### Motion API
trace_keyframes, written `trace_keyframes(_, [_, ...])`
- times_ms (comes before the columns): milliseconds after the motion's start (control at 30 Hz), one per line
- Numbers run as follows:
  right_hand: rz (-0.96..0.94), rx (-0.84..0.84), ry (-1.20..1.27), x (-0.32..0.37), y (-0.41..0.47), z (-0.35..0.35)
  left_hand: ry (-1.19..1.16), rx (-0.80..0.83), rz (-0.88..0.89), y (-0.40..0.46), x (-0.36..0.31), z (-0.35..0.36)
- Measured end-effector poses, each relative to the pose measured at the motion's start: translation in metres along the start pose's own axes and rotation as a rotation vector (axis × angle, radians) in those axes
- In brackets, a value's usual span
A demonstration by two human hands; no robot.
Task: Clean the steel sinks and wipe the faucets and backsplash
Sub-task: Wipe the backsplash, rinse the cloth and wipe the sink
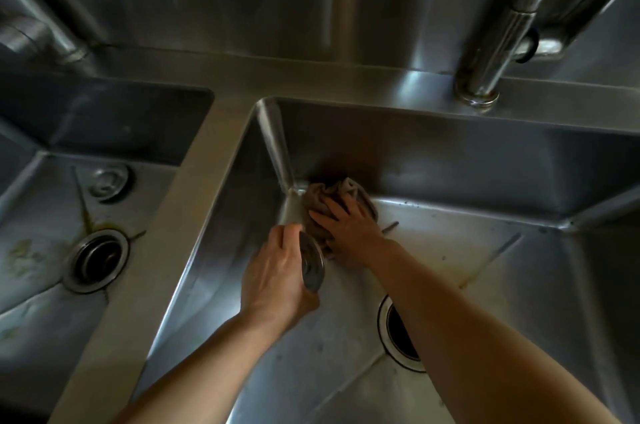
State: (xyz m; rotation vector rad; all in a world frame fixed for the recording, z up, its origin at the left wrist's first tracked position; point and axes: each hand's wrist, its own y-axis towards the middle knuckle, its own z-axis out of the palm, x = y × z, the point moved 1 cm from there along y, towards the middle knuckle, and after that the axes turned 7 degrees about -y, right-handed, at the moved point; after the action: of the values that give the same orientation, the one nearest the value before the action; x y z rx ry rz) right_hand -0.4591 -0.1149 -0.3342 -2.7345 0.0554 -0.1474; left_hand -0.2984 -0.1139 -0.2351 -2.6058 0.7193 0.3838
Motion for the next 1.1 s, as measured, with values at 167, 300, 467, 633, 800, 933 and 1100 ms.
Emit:
trace_keyframes(167, [-0.031,-0.033,0.069,-0.009,-0.043,0.019,-0.011,0.036,-0.005,0.002,-0.008,0.006])
trace_keyframes(300, [-0.034,-0.209,0.305,-0.013,-0.086,0.036,0.045,0.078,0.025,0.007,-0.022,0.01])
trace_keyframes(467, [0.077,-0.14,0.393,-0.023,-0.13,0.053,0.034,0.149,0.058,0.016,-0.046,0.02])
trace_keyframes(633, [0.225,-0.14,0.694,-0.047,-0.158,0.021,0.011,0.203,0.08,0.029,-0.063,0.033])
trace_keyframes(800, [0.536,-0.458,0.913,-0.11,-0.17,0.003,0.083,0.188,0.118,0.053,-0.089,0.042])
trace_keyframes(933, [0.658,-0.412,0.622,-0.145,-0.15,0.028,0.109,0.18,0.127,0.076,-0.103,0.057])
trace_keyframes(1100, [0.449,-0.53,0.342,-0.11,-0.135,0.058,0.152,0.135,0.11,0.098,-0.109,0.069])
